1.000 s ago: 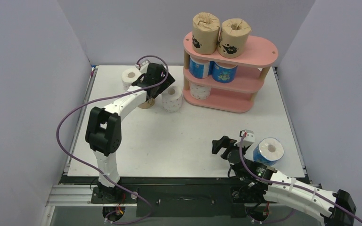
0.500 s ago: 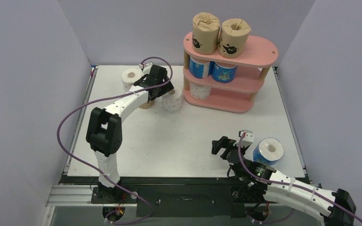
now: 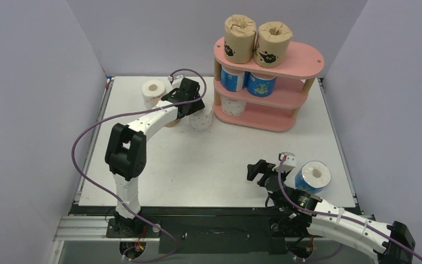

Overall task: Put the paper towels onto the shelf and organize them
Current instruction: Pick up the paper towel from the center of the board.

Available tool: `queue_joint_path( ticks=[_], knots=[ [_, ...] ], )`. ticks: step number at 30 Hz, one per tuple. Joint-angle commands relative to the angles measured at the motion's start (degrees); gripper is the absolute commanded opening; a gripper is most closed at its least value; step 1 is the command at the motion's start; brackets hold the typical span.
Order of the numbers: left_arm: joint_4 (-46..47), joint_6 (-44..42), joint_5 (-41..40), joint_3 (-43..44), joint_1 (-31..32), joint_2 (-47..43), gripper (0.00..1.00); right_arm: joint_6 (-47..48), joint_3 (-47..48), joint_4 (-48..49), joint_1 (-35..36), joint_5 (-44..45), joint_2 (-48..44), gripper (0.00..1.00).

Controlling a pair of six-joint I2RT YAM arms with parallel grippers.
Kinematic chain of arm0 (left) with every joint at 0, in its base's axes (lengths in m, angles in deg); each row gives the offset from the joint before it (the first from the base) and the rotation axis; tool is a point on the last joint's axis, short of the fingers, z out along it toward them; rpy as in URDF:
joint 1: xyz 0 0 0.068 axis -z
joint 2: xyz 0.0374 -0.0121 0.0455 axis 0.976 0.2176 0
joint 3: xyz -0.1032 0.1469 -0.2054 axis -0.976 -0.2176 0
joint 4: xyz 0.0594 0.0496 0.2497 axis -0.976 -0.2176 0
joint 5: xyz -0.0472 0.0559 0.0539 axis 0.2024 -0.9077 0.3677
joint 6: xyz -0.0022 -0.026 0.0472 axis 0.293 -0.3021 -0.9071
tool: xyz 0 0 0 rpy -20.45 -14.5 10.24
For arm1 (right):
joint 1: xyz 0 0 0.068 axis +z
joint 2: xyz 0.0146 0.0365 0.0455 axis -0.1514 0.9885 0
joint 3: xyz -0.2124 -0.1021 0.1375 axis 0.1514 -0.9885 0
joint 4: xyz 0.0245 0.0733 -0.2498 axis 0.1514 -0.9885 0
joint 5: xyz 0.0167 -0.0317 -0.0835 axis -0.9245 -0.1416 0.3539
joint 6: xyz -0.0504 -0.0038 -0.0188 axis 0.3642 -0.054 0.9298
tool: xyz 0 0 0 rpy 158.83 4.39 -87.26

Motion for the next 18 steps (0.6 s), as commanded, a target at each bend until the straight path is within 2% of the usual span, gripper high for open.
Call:
queue_joint_path(
  ticks=[1, 7, 18],
  knots=[
    [0.11, -0.89, -0.5, 2.86, -0.08, 1.6, 0.66, 0.62, -0.26, 1.73, -0.2, 0.3, -0.07, 0.87],
    [0.58, -0.79, 0.14, 2.56, -0.08, 1.95, 0.54, 0.71, -0.23, 1.81, -0.22, 0.41, 0.13, 0.87],
    [3.3, -0.41, 1.83, -3.28, 0.71, -4.91, 0.21, 0.67, 0.12, 1.15, -0.17, 0.36, -0.48, 0.86]
  ],
)
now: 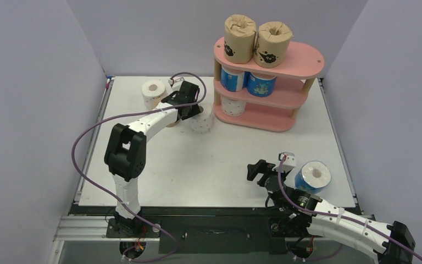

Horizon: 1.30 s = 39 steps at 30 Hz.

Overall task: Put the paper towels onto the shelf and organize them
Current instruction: Pick up the paper towel from the center of the board.

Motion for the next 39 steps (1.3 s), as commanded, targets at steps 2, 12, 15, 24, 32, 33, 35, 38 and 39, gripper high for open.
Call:
queue_joint_path(
  ticks=[2, 12, 15, 24, 32, 33, 35, 38, 39],
  knots=[
    [3.12, 0.12, 1.61, -3.7, 1.06, -8.94, 0.18, 0.15, 0.4, 0.52, -0.17, 0.49, -1.04, 0.86],
    [6.39, 4.02, 1.52, -11.77, 9.39, -19.0, 0.15, -1.37, 3.9, -5.32, -0.17, 4.96, -5.89, 0.86],
    [7.36, 5.53, 1.37, -13.41, 12.55, -20.14, 0.16, -2.23, 5.07, -7.44, -0.29, 5.97, -7.83, 0.85],
    [8.07, 5.92, -1.54, -11.57, 23.23, -16.36, 0.17, -5.68, 8.08, -16.2, -0.26, 8.36, -11.96, 0.85],
    [8.33, 8.06, -4.22, -7.5, 25.39, -9.51, 0.21, -7.58, 9.83, -20.38, -0.28, 9.62, -13.24, 0.85],
    [7.5, 8.6, -4.56, -6.24, 25.45, -8.07, 0.22, -7.75, 9.89, -20.95, -0.26, 9.74, -13.31, 0.85],
    [6.04, 10.46, -5.45, -4.45, 25.42, -6.19, 0.23, -8.45, 10.07, -22.02, -0.3, 10.27, -13.41, 0.85],
    [5.64, 14.02, -6.72, -2.77, 25.41, -4.61, 0.24, -10.67, 10.47, -23.62, -0.3, 12.02, -13.42, 0.85],
    [5.85, 14.7, -7.2, -2.58, 25.41, -4.42, 0.24, -11.91, 10.62, -24.08, -0.27, 12.44, -13.43, 0.85]
  ],
)
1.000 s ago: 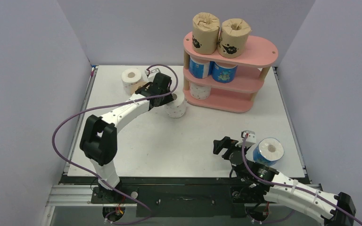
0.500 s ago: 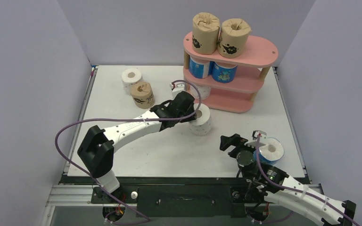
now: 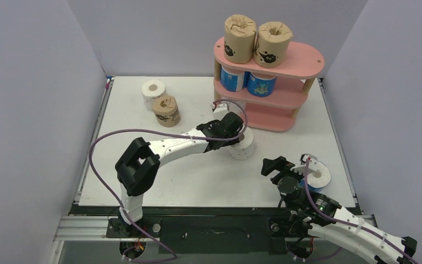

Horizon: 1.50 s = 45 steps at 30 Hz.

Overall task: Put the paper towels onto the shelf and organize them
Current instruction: Pick up the paper towel from the center of the board, then place the paper towel on the shelf.

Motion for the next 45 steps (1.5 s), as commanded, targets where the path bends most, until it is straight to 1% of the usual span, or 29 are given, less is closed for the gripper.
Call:
queue_joint_path(
  ticks=[1, 5, 9, 13, 20, 28, 45],
  knots=[
    [2.28, 6.53, -3.7, 5.52, -0.06, 0.5, 0.24, -4.18, 2.63, -3.77, -0.26, 4.86, -0.29, 0.85],
    [1.82, 9.15, -5.56, 8.56, -0.01, 1.61, 0.24, -5.76, 2.24, -4.31, -0.28, 5.68, -1.01, 0.85],
    [0.77, 9.82, -7.04, 12.16, -0.05, 3.25, 0.24, -5.95, 1.86, -4.51, -0.26, 5.75, -1.67, 0.85],
    [-0.58, 9.42, -7.47, 15.81, -0.1, 5.74, 0.24, -5.98, 1.73, -5.01, -0.25, 6.16, -2.44, 0.85],
    [0.22, 7.38, -4.77, 20.78, -1.53, 9.99, 0.23, -5.92, 1.52, -5.51, -0.25, 7.07, -2.87, 0.85],
    [-0.8, 5.28, -5.67, 26.63, -2.32, 14.26, 0.23, -6.06, 1.38, -5.8, -0.32, 7.37, -3.03, 0.85],
    [-1.9, 4.24, -6.41, 33.0, -2.43, 18.27, 0.24, -5.94, 1.23, -5.8, -0.29, 7.4, -3.66, 0.85]
  ],
)
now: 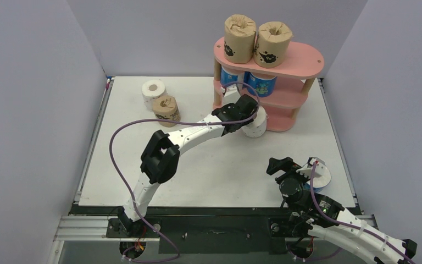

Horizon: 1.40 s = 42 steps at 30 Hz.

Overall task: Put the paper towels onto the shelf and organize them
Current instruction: Place the paper towel on the shelf.

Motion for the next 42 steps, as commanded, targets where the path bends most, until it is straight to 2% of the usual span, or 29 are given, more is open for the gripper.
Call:
queue_joint_path(
  ticks=[1, 27, 42],
  knots=[
    [1.88, -0.5, -1.47, 5.34, -0.38, 0.69, 0.24, -0.36, 1.01, 0.07, -0.27, 1.75, -0.89, 0.85],
    [2.06, -2.63, -0.77, 13.16, -1.48, 5.73, 0.29, -0.12, 0.82, -0.01, -0.26, 1.61, -1.96, 0.85],
    [2.17, -3.74, 2.1, 15.04, -1.52, 7.73, 0.42, -0.13, 0.8, -0.03, -0.25, 1.52, -2.02, 0.85]
  ],
)
